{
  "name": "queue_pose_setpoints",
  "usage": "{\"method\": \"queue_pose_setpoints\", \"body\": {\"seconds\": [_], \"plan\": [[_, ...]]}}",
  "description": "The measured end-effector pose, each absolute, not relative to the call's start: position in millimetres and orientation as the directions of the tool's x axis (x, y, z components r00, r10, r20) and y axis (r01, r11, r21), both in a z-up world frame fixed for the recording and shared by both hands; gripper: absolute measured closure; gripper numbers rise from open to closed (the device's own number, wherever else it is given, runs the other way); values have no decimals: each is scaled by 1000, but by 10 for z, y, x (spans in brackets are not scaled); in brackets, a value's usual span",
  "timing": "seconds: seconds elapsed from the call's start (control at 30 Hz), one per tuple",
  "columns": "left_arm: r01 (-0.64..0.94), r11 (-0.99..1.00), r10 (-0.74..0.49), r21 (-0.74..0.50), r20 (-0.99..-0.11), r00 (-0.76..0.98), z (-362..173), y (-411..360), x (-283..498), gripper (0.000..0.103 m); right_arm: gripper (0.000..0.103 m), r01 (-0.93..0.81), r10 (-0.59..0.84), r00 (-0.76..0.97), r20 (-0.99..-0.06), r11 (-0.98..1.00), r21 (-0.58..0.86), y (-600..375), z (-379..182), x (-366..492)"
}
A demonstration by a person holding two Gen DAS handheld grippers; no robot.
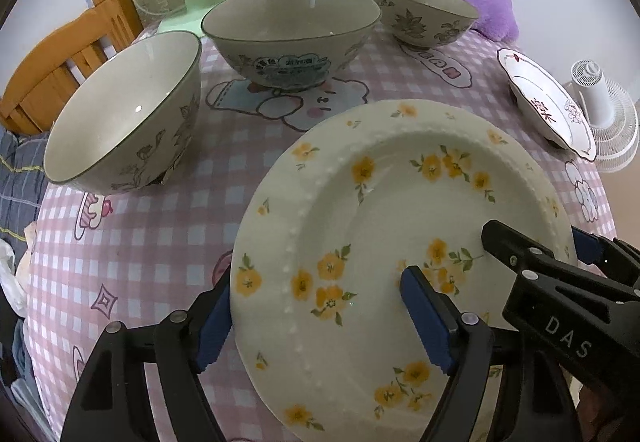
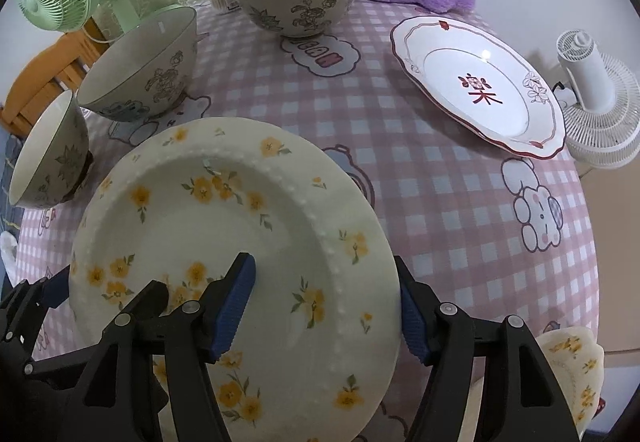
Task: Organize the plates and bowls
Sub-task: 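Carry the stacked plates with both grippers past the red-rimmed plate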
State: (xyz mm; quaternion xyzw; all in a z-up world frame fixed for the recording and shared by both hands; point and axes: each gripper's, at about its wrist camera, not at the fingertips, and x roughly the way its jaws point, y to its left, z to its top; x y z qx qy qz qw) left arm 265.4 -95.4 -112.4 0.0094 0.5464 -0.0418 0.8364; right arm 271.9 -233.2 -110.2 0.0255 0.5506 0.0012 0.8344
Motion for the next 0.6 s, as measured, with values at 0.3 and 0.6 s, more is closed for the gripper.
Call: {"method": "queue_pose_setpoints", "body": {"seconds": [0.3,0.6], "plan": [[82,996,-62,-30,-906,420,-898,-864,2455,24,33,37,18,408,-913,999,36,-2243,-898,2527],[136,989,-111,-52,-878,465,-576,-778,2120,24,33,106,-32,464,-885,994,20,-2169,-520,2133]]}}
